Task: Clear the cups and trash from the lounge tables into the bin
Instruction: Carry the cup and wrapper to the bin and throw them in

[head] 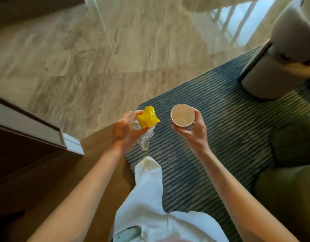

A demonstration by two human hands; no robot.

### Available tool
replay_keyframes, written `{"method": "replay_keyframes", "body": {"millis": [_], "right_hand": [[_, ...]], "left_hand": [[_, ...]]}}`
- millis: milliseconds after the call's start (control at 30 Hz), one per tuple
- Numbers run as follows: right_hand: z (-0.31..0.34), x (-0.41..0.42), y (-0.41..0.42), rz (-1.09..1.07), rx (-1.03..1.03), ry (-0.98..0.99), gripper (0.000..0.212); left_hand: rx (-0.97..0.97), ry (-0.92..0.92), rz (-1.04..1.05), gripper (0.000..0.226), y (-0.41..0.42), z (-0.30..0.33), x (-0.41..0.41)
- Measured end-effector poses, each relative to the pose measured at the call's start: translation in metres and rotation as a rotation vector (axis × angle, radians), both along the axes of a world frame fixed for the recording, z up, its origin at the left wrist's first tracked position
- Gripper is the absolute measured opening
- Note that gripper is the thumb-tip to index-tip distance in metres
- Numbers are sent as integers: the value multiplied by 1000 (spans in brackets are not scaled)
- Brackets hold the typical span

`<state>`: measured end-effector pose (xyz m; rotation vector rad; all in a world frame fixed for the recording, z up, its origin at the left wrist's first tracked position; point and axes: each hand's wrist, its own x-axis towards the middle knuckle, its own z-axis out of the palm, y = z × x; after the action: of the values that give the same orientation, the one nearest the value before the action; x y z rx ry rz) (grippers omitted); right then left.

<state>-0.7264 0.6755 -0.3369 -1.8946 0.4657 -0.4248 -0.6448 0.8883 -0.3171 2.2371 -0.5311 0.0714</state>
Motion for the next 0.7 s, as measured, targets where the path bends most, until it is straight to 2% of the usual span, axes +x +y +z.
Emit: {"method": "replay_keyframes", "body": {"millis": [67, 333, 467, 700], "right_hand": [[4, 49, -16, -21, 14, 2, 75], [4, 187, -116, -173, -1, 39, 77], [-8, 253, -186, -251, 47, 34, 75], [1, 386, -343, -294, 99, -4, 71]], "left_hand": [[10, 55, -15, 51, -16, 5, 55], [81, -45, -229, 53, -126, 3, 241], [101, -57, -346, 55, -208, -9, 338], [88, -70, -370, 54, -370, 4, 478]]}}
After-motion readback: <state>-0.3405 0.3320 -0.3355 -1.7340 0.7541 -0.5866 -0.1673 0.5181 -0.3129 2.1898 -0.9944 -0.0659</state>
